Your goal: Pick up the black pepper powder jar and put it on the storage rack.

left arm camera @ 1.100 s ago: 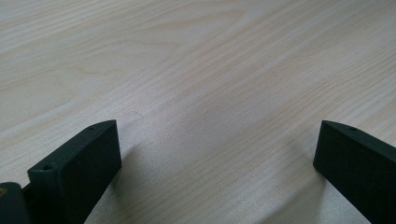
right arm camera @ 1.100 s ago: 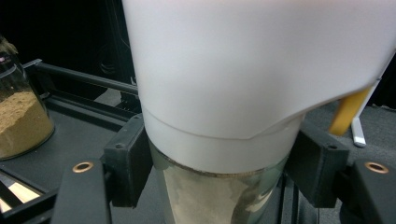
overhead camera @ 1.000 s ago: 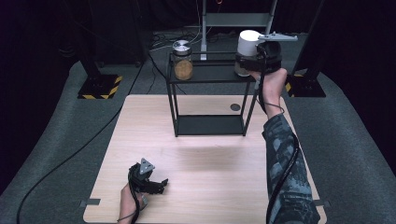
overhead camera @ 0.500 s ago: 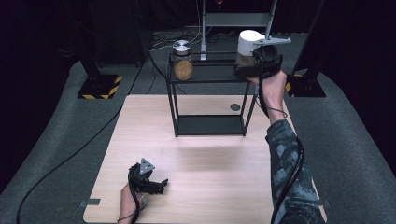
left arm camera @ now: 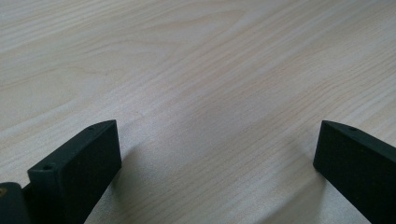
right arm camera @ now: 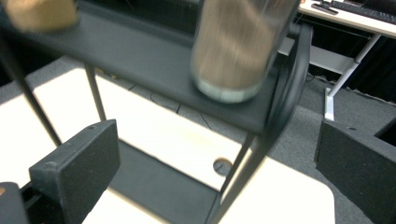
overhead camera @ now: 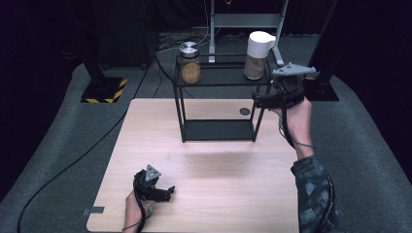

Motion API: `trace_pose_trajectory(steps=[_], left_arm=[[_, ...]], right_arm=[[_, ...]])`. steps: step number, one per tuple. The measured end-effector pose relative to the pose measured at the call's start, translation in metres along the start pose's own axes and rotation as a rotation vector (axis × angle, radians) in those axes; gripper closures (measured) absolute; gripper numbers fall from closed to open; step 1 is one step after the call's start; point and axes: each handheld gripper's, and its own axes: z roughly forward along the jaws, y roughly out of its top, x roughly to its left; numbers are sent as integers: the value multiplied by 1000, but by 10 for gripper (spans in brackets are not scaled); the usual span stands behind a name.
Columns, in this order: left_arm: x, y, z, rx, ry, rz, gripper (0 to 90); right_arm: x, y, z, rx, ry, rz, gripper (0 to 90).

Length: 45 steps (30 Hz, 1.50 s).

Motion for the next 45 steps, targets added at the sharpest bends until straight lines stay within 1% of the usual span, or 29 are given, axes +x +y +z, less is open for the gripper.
trace_pose_trajectory(steps=[2, 4, 6, 7, 9, 11, 12, 13, 15, 17, 18, 20, 22, 23, 24, 25, 27, 29, 31, 34, 38, 45], left_arm=[[0, 0, 0, 1, -1, -1, 4], [0, 0, 0, 1, 0, -2, 3], [0, 0, 0, 0, 2, -2, 3], [0, 0, 0, 1, 1, -2, 3], [0, 0, 0, 0, 1, -3, 3], [0, 0, 0, 0, 1, -3, 4], [0, 0, 0, 1, 0, -3, 4], [1, 0, 0, 1, -1, -3, 4], [1, 1, 0, 3, -1, -1, 3], [1, 1, 1, 3, -1, -1, 2], [1, 1, 1, 2, 0, -5, 2], [0, 1, 1, 1, 2, -5, 3], [1, 1, 1, 4, 2, -4, 2], [1, 1, 1, 2, 2, -5, 2], [1, 1, 1, 3, 1, -5, 2], [1, 1, 1, 3, 1, -5, 2], [1, 1, 1, 3, 1, -5, 2], [1, 1, 1, 4, 1, -5, 2], [1, 1, 1, 5, 1, -4, 2], [1, 2, 1, 5, 3, -6, 1], [1, 1, 1, 5, 3, -6, 2], [1, 2, 1, 5, 3, -6, 2]], right_arm=[[3, -18, -5, 1, -2, 1, 0], [7, -38, -6, 14, -1, -1, 0], [12, -64, -5, 31, 16, 0, 0], [14, -74, -5, 36, 19, 1, 0], [21, -103, -4, 38, 17, 8, 0], [27, -129, -2, 60, 24, 15, 0], [28, -142, -1, 70, 33, 27, 0], [29, -151, -1, 79, 43, 36, 0], [29, -175, -1, 96, 70, 69, 0], [28, -198, -2, 98, 98, 77, 0], [30, -209, -3, 99, 95, 82, 0], [30, -229, -5, 105, 111, 120, 0], [35, -247, -8, 122, 83, 158, 0], [34, -254, -8, 129, 83, 185, 0], [35, -260, -9, 134, 77, 200, 0], [38, -264, -10, 144, 59, 208, 0], [42, -268, -11, 166, 47, 200, 0], [49, -267, -11, 190, 14, 173, 0], [51, -268, -11, 203, 3, 168, 0], [51, -272, -10, 212, -2, 177, 0], [52, -275, -9, 210, -8, 191, 0], [58, -276, -7, 224, -28, 168, 0]])
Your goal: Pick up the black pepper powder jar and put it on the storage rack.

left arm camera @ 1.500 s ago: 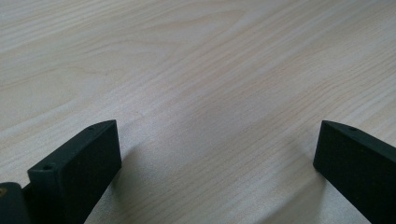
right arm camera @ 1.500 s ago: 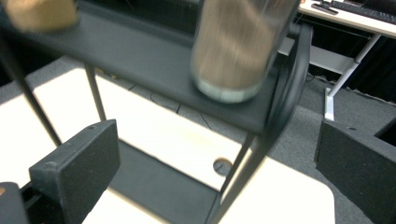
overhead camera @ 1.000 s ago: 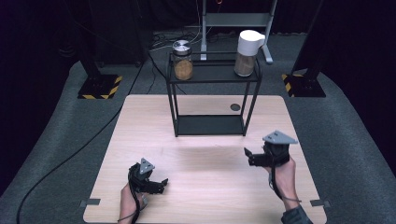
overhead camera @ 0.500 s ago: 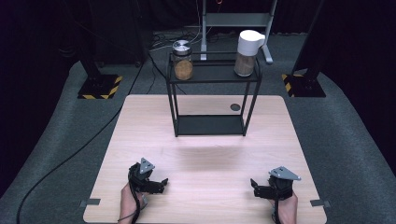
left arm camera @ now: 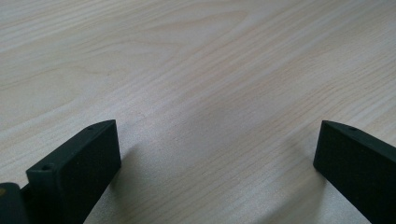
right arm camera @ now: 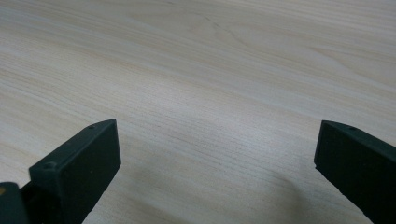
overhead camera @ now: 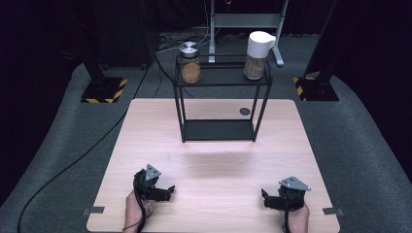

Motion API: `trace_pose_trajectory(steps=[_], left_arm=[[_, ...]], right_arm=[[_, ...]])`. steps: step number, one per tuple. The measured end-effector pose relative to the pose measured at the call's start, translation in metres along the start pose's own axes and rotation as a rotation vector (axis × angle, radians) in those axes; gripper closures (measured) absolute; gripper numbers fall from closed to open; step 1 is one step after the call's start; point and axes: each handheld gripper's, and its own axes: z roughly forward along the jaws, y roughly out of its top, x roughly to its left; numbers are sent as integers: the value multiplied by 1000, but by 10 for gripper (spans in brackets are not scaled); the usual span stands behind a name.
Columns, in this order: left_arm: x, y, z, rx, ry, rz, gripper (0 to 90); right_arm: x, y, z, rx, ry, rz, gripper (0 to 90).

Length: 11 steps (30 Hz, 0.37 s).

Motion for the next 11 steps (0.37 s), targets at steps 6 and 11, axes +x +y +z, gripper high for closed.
trace_pose_trajectory(steps=[6, 11], left_arm=[[0, 0, 0, -1, 0, 0, 2], [-1, 0, 0, -2, 5, -1, 3]], right_arm=[[-2, -1, 0, -4, 8, 9, 0], [-3, 2, 1, 13, 16, 3, 0]])
